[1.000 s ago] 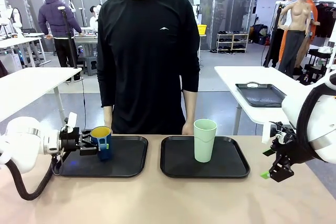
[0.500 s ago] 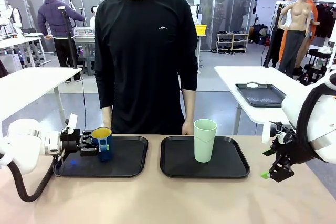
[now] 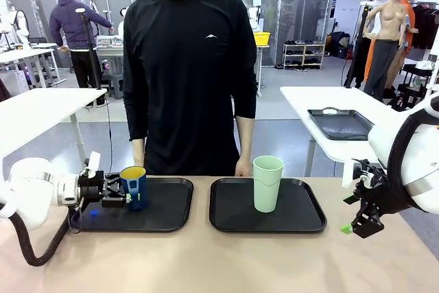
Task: Sort and store the cups by type.
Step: Pick up the Handle plastic cup and place it into the empty Flat Tray.
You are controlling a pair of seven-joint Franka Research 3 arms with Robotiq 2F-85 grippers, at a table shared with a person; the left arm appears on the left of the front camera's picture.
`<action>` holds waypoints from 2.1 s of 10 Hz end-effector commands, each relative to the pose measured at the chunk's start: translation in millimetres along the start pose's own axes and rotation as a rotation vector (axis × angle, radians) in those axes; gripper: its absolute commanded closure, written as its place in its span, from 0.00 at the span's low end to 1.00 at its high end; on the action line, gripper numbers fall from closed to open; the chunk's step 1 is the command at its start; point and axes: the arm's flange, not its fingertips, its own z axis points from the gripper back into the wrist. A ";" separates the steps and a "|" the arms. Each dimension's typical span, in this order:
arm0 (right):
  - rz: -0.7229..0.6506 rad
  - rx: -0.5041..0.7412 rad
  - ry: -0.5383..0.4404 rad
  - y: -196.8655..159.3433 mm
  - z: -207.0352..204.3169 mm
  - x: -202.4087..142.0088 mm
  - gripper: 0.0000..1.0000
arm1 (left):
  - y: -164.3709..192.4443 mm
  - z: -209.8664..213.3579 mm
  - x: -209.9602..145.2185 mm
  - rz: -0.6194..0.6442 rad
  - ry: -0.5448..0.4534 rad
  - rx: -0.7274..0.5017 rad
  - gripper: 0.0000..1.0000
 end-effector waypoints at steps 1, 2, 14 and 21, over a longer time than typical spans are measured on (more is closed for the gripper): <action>-0.005 -0.006 -0.005 -0.8 0.4 -0.5 0.00 | 6.6 4.9 -3.0 -0.003 -0.013 0.024 0.00; -0.005 -0.006 -0.005 -0.8 0.4 -0.5 0.00 | 6.8 7.9 -3.2 -0.001 -0.014 0.039 0.00; -0.005 -0.006 -0.005 -0.8 0.4 -0.5 0.00 | -29.7 110.2 5.2 0.011 0.026 0.120 0.00; -0.005 -0.006 -0.005 -0.8 0.4 -0.5 0.00 | -29.6 125.8 9.5 0.044 0.035 0.138 0.00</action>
